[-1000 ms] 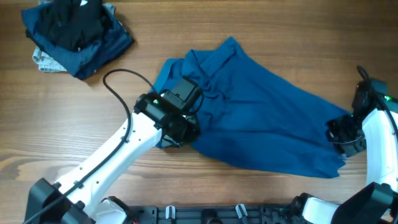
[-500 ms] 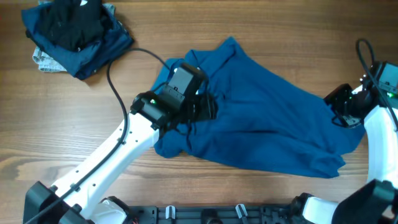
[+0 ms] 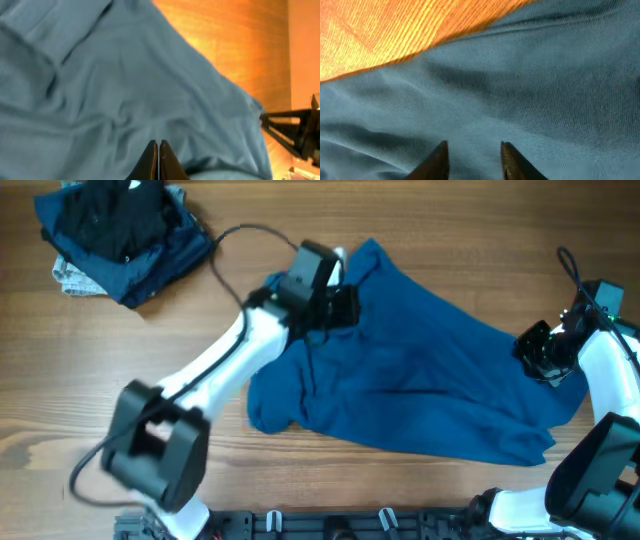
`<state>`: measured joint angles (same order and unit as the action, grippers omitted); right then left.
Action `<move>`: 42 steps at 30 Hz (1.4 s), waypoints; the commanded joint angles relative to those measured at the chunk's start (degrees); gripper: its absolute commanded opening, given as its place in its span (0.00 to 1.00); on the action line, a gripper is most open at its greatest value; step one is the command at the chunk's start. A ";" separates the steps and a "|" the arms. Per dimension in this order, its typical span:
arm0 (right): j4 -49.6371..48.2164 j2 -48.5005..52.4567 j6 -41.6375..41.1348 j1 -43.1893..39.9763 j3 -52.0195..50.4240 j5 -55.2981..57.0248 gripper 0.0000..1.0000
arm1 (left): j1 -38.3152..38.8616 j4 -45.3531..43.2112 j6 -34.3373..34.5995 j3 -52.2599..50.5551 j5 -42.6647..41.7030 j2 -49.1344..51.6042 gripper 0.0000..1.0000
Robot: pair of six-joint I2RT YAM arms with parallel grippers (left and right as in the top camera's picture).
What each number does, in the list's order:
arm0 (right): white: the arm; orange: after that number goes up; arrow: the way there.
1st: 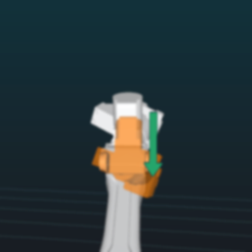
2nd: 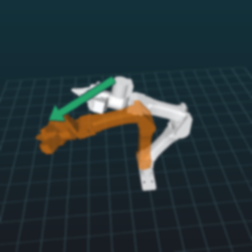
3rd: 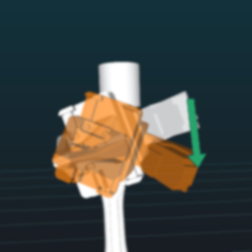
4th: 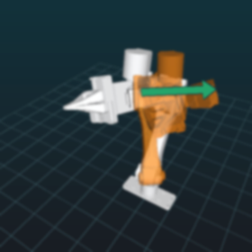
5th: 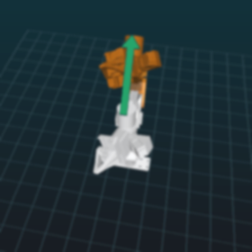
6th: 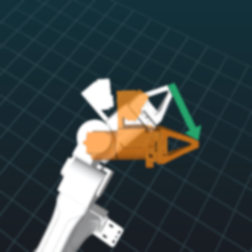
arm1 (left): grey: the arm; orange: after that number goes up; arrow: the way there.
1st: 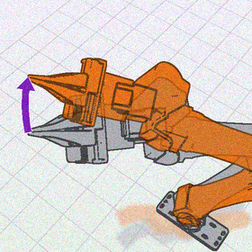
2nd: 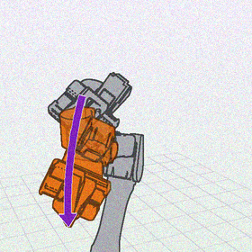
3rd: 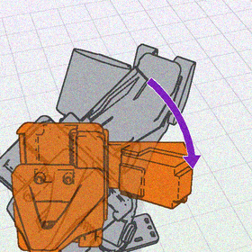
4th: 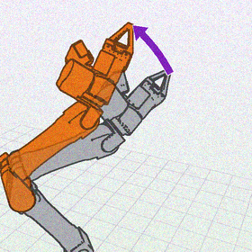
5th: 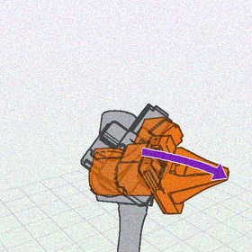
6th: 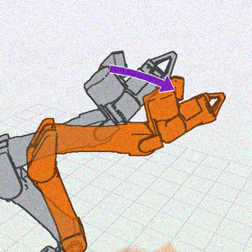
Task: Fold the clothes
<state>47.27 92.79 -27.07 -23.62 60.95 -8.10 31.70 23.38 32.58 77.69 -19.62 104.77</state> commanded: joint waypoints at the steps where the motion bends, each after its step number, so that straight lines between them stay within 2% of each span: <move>1: -0.11 0.76 0.13 0.26 0.46 -1.01 0.38 | 0.07 6.14 -8.22 15.19 4.57 8.00 0.04; 4: -0.15 0.79 0.11 0.74 0.44 -0.98 0.39 | 0.07 10.32 -12.76 25.16 7.32 14.58 0.04; 7: -0.11 0.79 0.13 0.72 0.44 -0.98 0.39 | 0.07 10.25 -12.90 28.15 7.54 18.38 0.04; 13: 1.66 0.79 0.09 0.94 0.44 -0.96 0.40 | 0.04 7.50 -12.90 28.17 11.39 22.82 0.04; 19: 3.80 0.79 0.07 0.94 0.44 -0.55 0.39 | 0.04 7.82 -12.63 28.17 11.37 26.38 0.04; 28: 5.64 0.79 0.02 0.94 0.44 -0.81 0.48 | 0.04 9.22 -12.22 28.17 11.15 29.99 0.04; 38: 5.99 0.79 -0.11 0.94 0.44 -0.76 0.51 | -0.28 5.38 -11.17 28.17 11.13 31.93 0.04; 42: 5.57 0.83 -0.13 0.94 0.44 -0.76 0.53 | -1.38 4.00 -9.38 28.17 6.12 34.47 0.04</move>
<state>53.17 92.79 -27.11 -23.03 60.95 -8.56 31.59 27.90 21.78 105.01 -9.43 135.76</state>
